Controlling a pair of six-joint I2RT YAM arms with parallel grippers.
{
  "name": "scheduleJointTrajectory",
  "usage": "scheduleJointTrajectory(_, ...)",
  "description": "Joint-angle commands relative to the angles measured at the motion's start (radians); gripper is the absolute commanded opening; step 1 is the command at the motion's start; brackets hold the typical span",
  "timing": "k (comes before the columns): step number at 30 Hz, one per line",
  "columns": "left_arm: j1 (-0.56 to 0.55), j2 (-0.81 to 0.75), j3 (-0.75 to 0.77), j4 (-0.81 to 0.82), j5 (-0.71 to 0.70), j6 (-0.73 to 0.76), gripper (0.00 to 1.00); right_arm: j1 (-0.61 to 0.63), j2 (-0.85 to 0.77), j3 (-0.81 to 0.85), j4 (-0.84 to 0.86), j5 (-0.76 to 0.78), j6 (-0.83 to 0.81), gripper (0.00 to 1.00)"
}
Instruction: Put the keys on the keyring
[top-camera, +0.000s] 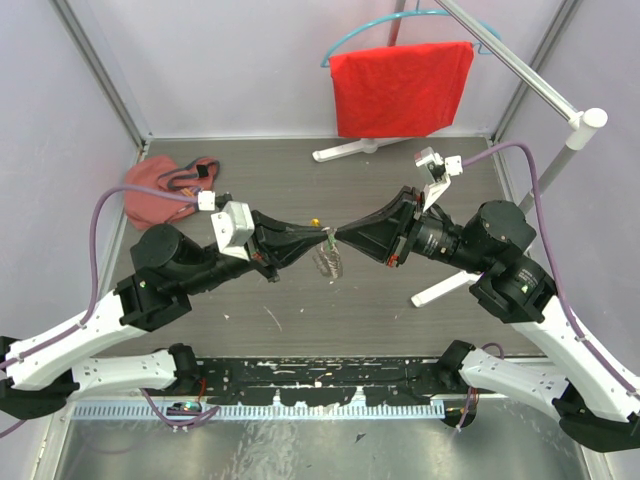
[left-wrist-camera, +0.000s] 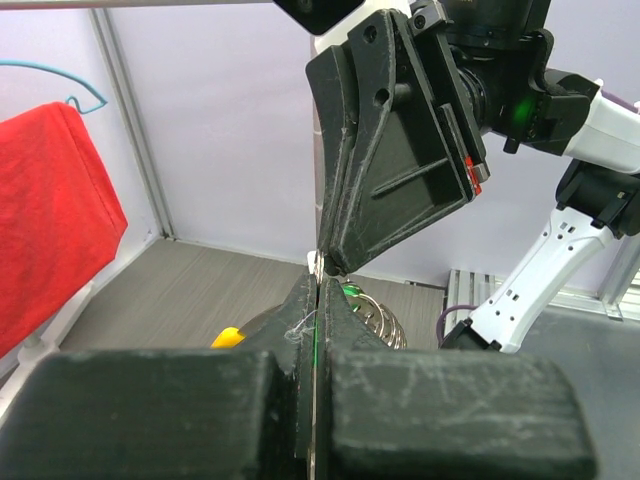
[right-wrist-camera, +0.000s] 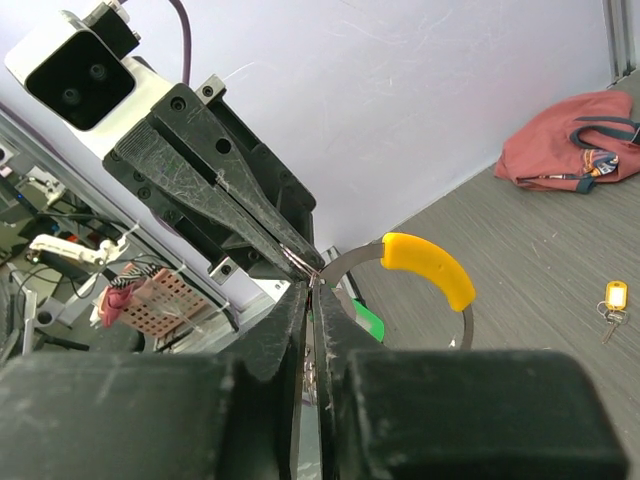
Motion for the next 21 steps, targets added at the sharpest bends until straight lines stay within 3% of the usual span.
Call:
scheduleJointTrajectory(1,-0.003,-0.02,0.014,0.06,-0.002,0.008,0.0,-0.002,-0.009,0.005,0.032,0.009,0.003,0.11)
scheduleJointTrajectory(8,-0.003,-0.025,0.01,0.064,0.009,0.008,0.0,-0.001,-0.01,0.002,0.037,0.015,0.015,0.01)
scheduleJointTrajectory(21,-0.003,-0.034,0.011,0.054,0.05,0.009,0.0,0.0,0.013,0.077,-0.056,0.018,-0.04,0.01)
